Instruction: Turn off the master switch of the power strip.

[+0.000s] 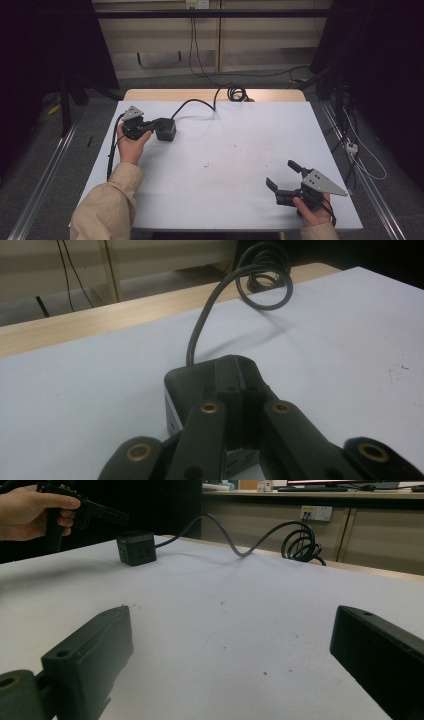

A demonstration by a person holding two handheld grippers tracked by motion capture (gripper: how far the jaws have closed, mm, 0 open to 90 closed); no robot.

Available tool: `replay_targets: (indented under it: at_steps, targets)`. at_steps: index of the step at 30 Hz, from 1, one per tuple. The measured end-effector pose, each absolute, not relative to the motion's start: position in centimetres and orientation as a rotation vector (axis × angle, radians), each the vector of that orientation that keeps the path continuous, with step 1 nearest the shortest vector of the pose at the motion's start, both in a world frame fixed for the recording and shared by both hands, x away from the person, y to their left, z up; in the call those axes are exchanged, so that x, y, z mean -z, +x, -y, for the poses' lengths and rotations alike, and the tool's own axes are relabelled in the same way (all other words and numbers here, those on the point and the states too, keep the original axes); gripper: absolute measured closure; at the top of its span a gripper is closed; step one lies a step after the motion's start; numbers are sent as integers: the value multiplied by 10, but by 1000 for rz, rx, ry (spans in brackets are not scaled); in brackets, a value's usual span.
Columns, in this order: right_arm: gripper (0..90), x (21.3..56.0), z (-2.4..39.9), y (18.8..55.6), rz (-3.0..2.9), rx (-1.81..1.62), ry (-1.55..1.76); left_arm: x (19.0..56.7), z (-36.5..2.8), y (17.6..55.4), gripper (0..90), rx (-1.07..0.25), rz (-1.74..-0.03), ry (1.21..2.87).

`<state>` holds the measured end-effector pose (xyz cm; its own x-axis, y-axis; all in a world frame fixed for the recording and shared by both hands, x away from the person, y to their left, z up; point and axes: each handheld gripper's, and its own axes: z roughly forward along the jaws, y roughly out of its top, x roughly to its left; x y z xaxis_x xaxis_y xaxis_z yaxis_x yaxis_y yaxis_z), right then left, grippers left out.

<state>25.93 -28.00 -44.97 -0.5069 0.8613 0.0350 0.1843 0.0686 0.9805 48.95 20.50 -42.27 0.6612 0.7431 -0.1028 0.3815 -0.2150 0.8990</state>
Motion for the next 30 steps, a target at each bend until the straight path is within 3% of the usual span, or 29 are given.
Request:
replay_targets:
  at_steps: [30]
  targets:
    - [30,450,279,259,-1765,-1479,1037,428,-201,491,900,-437,-897,1875]
